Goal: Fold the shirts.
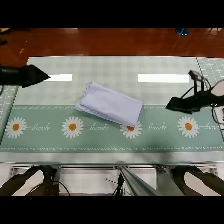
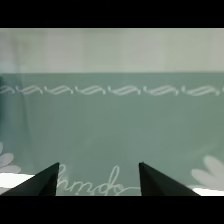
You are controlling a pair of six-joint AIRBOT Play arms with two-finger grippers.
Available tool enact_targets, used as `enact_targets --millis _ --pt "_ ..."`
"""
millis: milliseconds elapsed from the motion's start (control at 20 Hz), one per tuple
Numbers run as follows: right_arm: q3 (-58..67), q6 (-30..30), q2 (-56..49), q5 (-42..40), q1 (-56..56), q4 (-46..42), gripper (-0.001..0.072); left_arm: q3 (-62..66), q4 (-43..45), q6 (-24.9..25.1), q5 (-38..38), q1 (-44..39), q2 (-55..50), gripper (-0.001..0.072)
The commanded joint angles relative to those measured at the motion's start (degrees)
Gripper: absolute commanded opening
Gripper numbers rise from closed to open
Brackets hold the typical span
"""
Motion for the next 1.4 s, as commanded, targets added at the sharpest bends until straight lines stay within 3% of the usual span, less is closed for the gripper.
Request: enact_targets --millis 0,450,600,650,750,900,1050,1250,1350 --pt "-12.00 -3.80 0.24 -7.04 -2.29 19.06 0.0588 -0.02 12.00 -4.02 -2.73 0.22 -0.07 0.0429" --pt "-15.89 -9.20 -11.65 -38.62 25.83 48.33 0.0563 -0.02 12.44 -6.08 -2.71 -1.25 -0.35 0.0428" --pt "-15.06 -11.65 -12.17 -41.92 28.48 49.81 0.0202 -0.02 12.41 -6.05 -2.69 -2.34 -0.74 0.0428" --pt "-14.58 -14.08 -11.43 -40.70 27.63 49.86 0.0167 -0.02 12.50 -6.03 -2.69 -2.45 -1.11 0.0428" --pt "-13.51 -16.70 -8.41 -36.92 24.17 48.30 0.0021 -0.02 12.87 -6.05 -2.69 -2.47 -1.99 0.0428" --pt "-11.74 -16.41 -0.81 -30.18 15.78 42.07 0.0020 -0.02 12.87 -6.05 -2.67 -2.47 -3.50 0.0428" --pt "-9.75 -11.65 8.31 -21.97 5.07 33.88 0.0020 -0.09 12.87 -6.05 -1.60 -2.47 -4.83 0.0428" --pt "-4.22 -1.57 19.39 -7.65 -12.66 14.12 0.0020 -0.20 12.87 -6.05 0.90 -2.47 -6.25 0.0428" --pt "0.11 0.07 22.60 2.03 -22.51 2.25 0.0020 -0.31 12.87 -6.05 1.90 -2.47 -6.97 0.0428"
